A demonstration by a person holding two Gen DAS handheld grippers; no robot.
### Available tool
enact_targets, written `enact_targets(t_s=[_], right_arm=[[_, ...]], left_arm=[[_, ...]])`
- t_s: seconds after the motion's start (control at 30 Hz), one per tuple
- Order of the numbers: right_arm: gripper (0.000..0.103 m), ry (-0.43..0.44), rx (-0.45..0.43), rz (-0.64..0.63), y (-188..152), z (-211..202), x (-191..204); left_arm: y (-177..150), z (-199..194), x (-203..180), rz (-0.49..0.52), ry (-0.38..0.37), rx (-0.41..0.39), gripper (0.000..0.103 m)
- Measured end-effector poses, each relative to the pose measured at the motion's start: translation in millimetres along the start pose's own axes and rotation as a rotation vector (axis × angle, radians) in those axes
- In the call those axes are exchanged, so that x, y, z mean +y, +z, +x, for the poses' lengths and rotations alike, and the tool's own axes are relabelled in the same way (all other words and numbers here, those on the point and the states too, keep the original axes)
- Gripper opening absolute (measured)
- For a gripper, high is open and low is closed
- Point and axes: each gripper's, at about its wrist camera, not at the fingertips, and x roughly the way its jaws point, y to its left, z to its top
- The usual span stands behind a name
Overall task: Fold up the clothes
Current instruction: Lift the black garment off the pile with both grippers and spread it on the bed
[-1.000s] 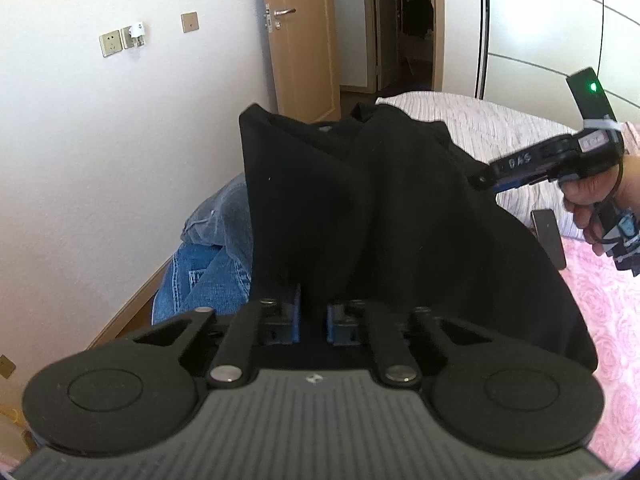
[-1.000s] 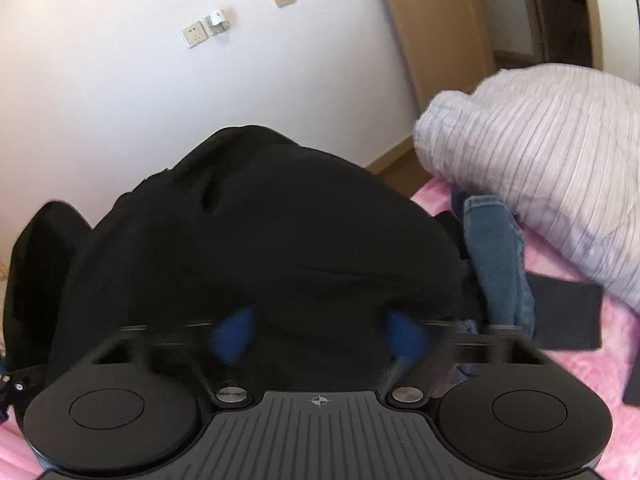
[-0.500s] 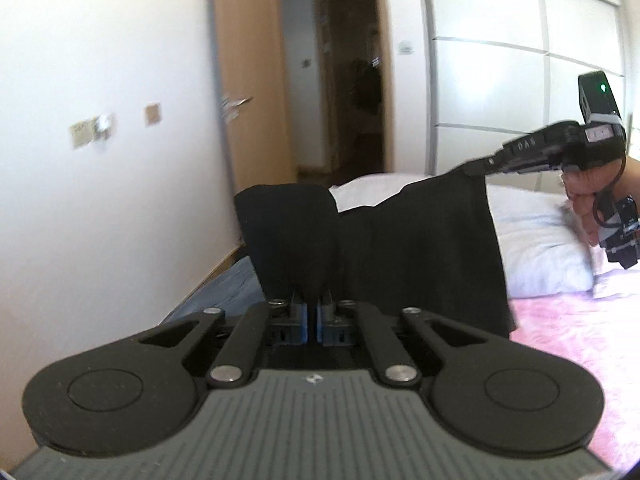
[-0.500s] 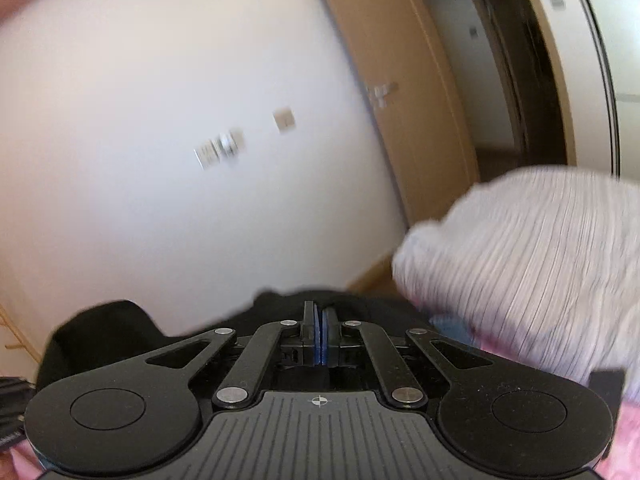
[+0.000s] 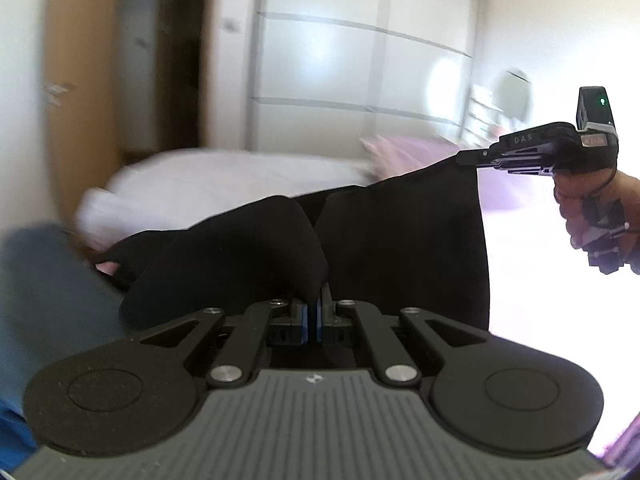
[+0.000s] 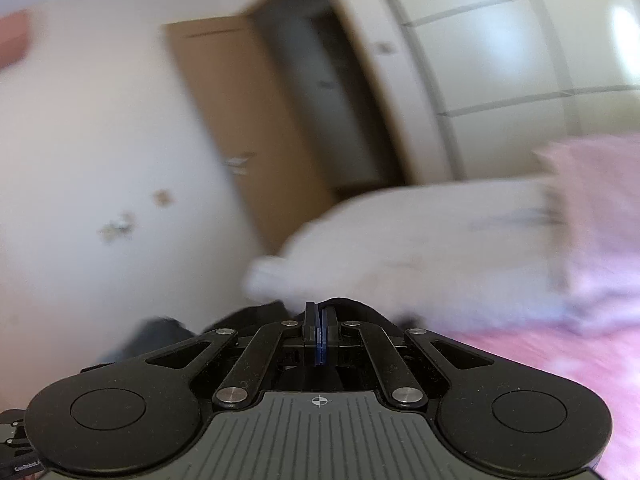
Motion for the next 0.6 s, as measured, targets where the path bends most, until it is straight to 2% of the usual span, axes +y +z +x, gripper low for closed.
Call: enact_targets(t_s=[0.2,0.33,0.47,0.6], right_arm=[[0.000,-0.249,0.070,0.085,-64,-132,-115],[0.000,-0.384,0.154,0.151,-116,-194,-190],[0.000,-0.496,0.282,0.215,-168,-237,-249],[0.000,-0.545,0.411,0.246,-215,-273,-267]], left_arm=[[-52,55,-126,0.044,-0.170,0.195,0.001],[-88,106,-187,0.031,-0.230,0.354,0.001],[-130,137,-224,0.048,-0.255,0.511,0.002],[-131,154,-246,0.124,-0.280,0.629,0.008]])
